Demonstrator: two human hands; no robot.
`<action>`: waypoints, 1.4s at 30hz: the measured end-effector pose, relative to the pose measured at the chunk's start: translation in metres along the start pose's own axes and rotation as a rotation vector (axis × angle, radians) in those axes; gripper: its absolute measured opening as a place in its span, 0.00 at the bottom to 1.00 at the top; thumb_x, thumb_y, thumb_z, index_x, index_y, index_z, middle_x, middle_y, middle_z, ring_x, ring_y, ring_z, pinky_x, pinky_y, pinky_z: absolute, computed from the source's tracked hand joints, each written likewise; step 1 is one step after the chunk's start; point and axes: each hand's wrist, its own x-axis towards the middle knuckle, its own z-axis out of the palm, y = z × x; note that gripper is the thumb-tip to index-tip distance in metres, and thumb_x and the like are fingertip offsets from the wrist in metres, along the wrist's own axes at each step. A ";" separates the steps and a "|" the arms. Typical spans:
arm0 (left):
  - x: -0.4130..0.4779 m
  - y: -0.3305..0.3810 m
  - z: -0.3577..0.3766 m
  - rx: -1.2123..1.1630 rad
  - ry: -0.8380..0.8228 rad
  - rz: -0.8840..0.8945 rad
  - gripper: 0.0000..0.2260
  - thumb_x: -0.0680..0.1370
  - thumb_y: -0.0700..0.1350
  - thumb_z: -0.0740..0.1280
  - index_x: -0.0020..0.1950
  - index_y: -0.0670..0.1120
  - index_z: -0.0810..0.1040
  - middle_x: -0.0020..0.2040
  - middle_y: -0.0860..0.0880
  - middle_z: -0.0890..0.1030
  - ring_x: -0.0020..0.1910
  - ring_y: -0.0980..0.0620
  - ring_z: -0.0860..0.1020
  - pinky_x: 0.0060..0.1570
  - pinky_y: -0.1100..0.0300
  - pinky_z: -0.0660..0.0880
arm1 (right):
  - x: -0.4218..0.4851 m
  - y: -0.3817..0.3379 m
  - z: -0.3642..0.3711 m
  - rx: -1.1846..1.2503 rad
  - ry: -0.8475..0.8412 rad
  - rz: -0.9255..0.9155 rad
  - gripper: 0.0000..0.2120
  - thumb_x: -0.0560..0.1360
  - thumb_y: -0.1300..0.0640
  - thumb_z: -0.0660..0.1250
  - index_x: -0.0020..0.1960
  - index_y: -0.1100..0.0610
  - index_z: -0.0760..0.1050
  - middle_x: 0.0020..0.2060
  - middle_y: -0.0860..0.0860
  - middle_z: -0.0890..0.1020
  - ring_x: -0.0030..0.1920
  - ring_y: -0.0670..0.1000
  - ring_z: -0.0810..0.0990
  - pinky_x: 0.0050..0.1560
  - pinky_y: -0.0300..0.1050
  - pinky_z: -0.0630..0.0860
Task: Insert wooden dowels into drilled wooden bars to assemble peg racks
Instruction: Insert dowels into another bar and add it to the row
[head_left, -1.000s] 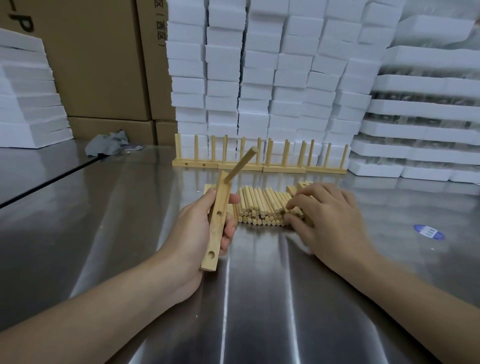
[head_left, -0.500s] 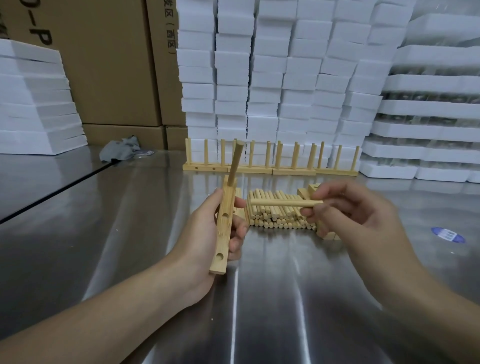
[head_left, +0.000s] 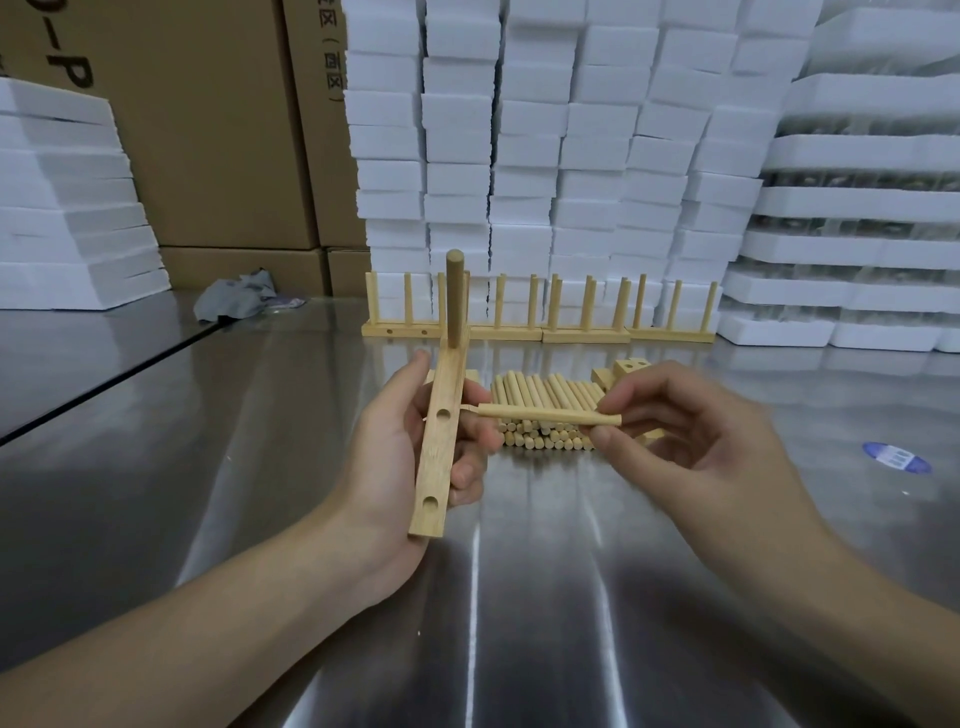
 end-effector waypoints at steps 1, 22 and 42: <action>0.000 0.000 0.000 0.001 0.002 -0.004 0.25 0.86 0.59 0.57 0.40 0.46 0.83 0.34 0.44 0.78 0.23 0.53 0.68 0.23 0.62 0.64 | 0.000 0.000 0.000 0.003 -0.001 -0.003 0.11 0.76 0.64 0.77 0.50 0.49 0.82 0.44 0.52 0.87 0.40 0.53 0.81 0.33 0.36 0.73; 0.000 -0.006 0.001 -0.007 -0.108 -0.071 0.18 0.87 0.56 0.53 0.50 0.45 0.73 0.36 0.46 0.69 0.28 0.50 0.63 0.33 0.56 0.59 | -0.005 -0.019 0.003 -0.197 -0.005 -0.171 0.07 0.72 0.51 0.78 0.50 0.45 0.87 0.41 0.45 0.87 0.41 0.51 0.85 0.41 0.45 0.81; -0.011 -0.004 0.006 0.390 -0.113 0.230 0.18 0.82 0.60 0.56 0.53 0.44 0.70 0.34 0.48 0.69 0.29 0.51 0.63 0.30 0.58 0.62 | -0.012 -0.013 0.004 -0.309 -0.254 -0.016 0.17 0.84 0.40 0.63 0.46 0.50 0.82 0.33 0.47 0.82 0.34 0.50 0.77 0.37 0.50 0.75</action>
